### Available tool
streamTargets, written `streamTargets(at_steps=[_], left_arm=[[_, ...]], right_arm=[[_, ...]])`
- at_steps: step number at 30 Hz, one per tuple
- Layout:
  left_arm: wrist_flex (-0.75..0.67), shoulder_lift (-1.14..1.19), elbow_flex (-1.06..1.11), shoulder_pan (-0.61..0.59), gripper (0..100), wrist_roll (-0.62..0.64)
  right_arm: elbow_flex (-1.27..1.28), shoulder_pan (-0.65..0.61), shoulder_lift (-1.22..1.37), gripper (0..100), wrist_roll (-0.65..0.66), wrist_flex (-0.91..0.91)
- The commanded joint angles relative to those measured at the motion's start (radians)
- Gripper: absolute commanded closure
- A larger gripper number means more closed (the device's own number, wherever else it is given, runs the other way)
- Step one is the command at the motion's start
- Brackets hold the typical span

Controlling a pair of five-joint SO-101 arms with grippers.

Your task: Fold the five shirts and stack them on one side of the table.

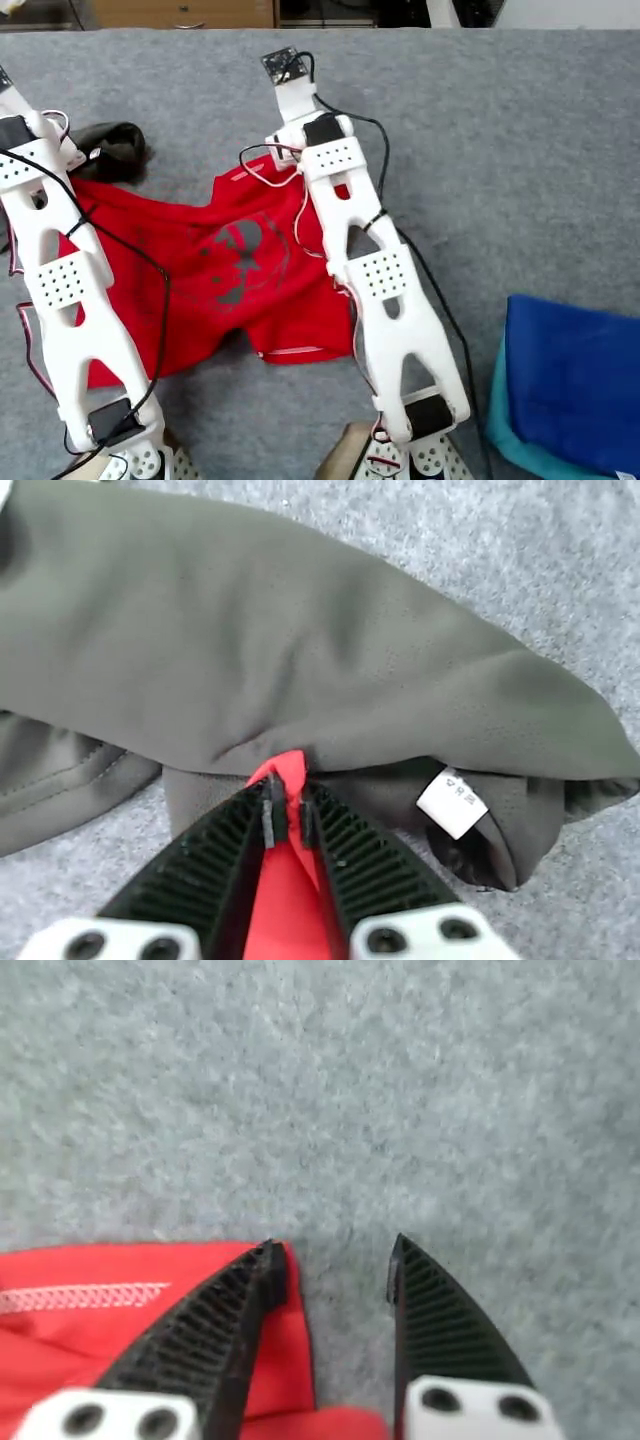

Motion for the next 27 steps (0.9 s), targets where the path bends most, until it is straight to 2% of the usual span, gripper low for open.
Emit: streamTargets(at_steps=[1, 13, 27], left_arm=[[-0.012, -0.013, -0.034, 0.005, 98, -0.005], [-0.015, -0.002, -0.034, 0.005, 98, -0.005], [-0.017, 0.015, -0.038, 0.005, 98, -0.008]], right_arm=[[-0.071, -0.018, -0.039, 81.5, -0.025, 0.046], [-0.119, -0.091, -0.062, 81.5, -0.055, 0.100], [-0.101, -0.036, -0.001, 82.1, -0.051, 0.098]])
